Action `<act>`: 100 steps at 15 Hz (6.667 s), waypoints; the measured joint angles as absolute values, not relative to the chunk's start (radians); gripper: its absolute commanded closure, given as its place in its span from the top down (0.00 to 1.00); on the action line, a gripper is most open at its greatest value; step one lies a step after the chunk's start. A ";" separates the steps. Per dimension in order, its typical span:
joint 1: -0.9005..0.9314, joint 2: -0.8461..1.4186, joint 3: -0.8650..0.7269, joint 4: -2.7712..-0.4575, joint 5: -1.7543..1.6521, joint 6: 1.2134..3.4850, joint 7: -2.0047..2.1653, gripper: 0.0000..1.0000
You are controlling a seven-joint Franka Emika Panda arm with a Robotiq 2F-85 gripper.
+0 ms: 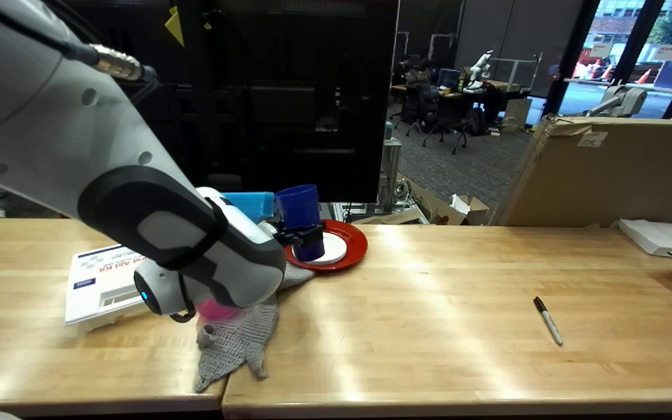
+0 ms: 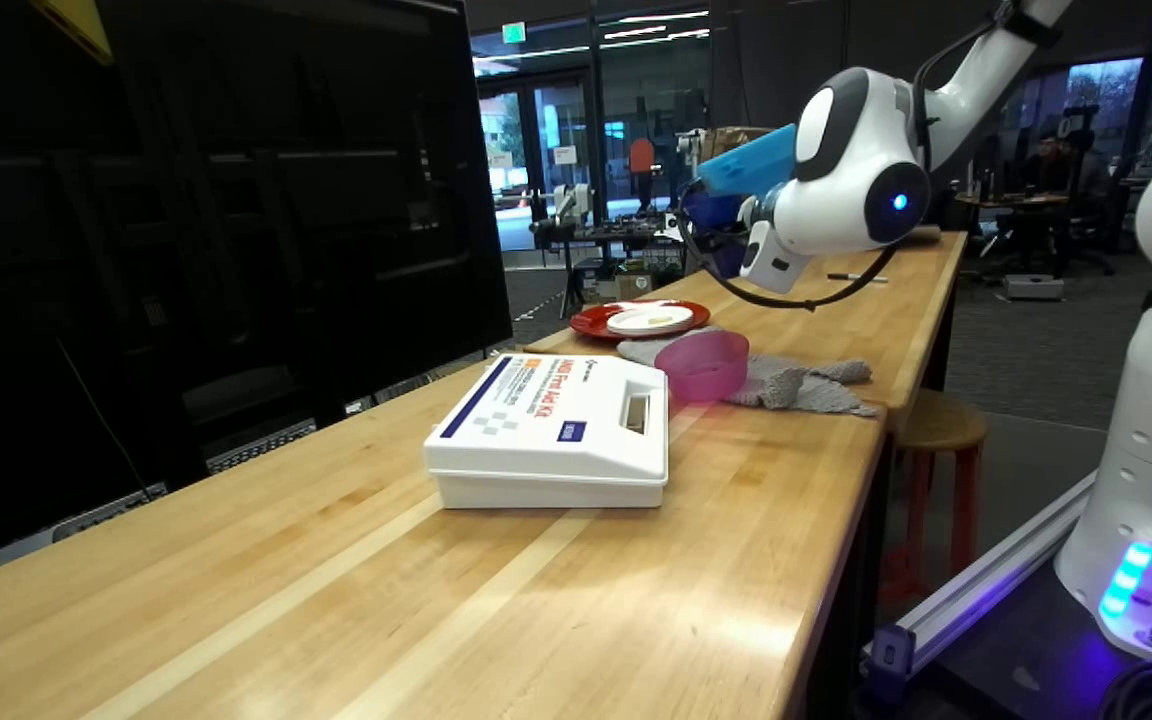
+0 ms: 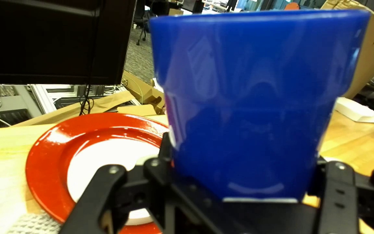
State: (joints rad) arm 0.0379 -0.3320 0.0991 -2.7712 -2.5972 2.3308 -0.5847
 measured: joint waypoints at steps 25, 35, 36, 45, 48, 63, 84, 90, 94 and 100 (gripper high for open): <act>0.045 -0.323 0.119 -2.722 -2.591 2.327 -0.914 0.58; 0.064 -0.285 0.139 -2.754 -2.597 2.328 -0.994 0.58; 0.063 -0.297 0.139 -2.771 -2.597 2.328 -1.012 0.58; 0.058 -0.347 0.135 -2.772 -2.597 2.368 -1.143 0.58; 0.059 -0.347 0.134 -2.772 -2.597 2.366 -1.131 0.58; 0.135 -0.337 0.143 -2.771 -2.597 2.395 -0.690 0.58; 0.455 -0.547 0.085 -2.772 -2.597 2.688 -0.355 0.58; 0.367 -0.570 0.082 -2.772 -2.597 2.791 -0.376 0.83; 0.356 -0.570 0.085 -2.772 -2.597 2.796 -0.386 0.58; 0.406 -0.545 0.078 -2.777 -2.596 2.795 -0.278 0.58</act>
